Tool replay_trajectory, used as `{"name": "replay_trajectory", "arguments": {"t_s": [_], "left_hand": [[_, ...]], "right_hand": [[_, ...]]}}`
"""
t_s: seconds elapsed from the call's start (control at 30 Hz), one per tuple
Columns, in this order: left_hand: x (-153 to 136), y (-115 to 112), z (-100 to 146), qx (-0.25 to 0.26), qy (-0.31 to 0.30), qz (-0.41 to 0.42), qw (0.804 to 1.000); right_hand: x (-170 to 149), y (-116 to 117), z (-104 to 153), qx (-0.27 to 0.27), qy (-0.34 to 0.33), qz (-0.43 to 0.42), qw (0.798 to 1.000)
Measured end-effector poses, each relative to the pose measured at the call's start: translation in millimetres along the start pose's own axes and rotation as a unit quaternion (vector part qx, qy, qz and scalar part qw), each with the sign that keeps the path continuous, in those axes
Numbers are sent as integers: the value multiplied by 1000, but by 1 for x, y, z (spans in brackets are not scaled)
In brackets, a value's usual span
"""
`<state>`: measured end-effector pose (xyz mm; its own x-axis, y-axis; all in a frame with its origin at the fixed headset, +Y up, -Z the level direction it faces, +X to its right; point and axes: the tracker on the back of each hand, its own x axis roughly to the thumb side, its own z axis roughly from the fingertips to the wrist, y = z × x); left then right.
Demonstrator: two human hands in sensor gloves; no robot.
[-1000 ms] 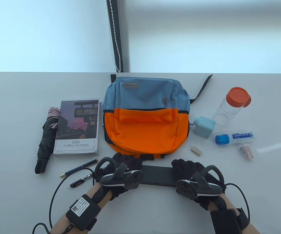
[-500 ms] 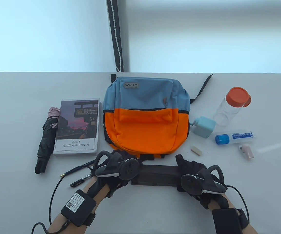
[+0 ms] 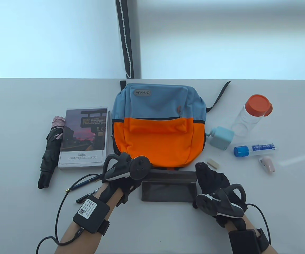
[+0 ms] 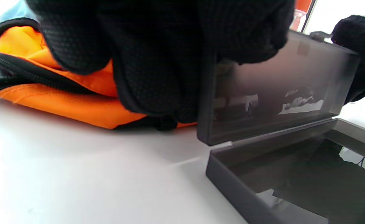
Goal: Pack school bag
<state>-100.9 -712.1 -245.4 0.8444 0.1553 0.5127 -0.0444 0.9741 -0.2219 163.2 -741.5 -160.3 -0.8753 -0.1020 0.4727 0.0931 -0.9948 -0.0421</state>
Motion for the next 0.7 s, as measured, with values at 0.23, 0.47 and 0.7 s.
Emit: {"name": "replay_trajectory", "arguments": {"t_s": [0.23,0.47,0.7], "left_hand": [[7,-3,8,51,8,-31,998],[7,-4,15,76,5,-38,996],[1,-3,22,88,0,-40,995]], "right_hand": [[0,-1,3,0,-3,0,1000],[-12,-11,5,6,5,-57,998],[-55,-34,6,-11,101,-72,992]]}}
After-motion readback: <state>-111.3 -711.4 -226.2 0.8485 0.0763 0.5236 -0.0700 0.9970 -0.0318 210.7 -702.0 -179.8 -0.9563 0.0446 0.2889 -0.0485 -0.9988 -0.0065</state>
